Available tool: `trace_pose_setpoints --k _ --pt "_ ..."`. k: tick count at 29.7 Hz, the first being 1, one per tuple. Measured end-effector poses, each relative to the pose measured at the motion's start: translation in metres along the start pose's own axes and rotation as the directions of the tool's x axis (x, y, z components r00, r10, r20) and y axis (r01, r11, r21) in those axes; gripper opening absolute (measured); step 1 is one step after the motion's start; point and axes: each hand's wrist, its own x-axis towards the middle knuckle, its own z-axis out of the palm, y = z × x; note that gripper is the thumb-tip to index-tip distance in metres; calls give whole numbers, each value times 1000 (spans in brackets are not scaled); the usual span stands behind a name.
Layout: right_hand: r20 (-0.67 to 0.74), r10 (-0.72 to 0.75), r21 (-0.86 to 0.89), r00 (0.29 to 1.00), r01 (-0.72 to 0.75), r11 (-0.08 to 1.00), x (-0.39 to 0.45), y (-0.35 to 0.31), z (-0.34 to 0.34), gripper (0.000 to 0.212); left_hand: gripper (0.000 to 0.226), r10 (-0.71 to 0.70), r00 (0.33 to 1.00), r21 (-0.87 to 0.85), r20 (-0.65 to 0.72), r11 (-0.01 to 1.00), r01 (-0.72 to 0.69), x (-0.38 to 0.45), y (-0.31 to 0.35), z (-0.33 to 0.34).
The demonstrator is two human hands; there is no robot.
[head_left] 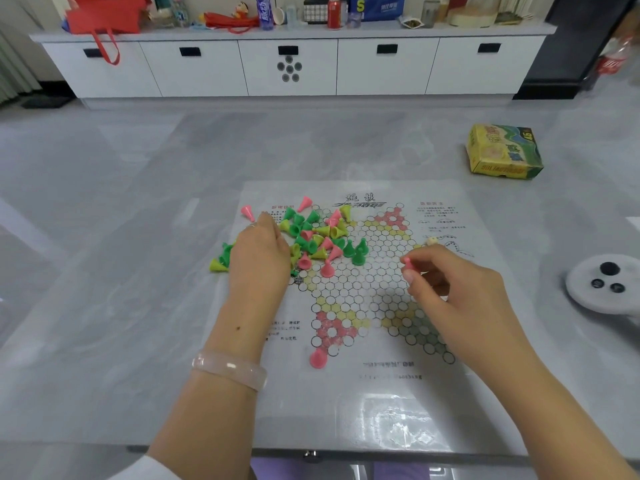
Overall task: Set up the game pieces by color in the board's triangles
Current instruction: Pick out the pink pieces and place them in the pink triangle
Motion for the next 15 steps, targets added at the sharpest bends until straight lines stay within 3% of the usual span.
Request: trace_pose_setpoints --k 9,15 --pt "87 16 -13 996 -15 1000 1 -8 10 12 16 44 986 -278 -161 956 -88 -12 24 -31" --pt "152 39 131 988 -59 990 -5 -30 20 13 23 -24 996 -686 -85 726 -41 -38 48 -34"
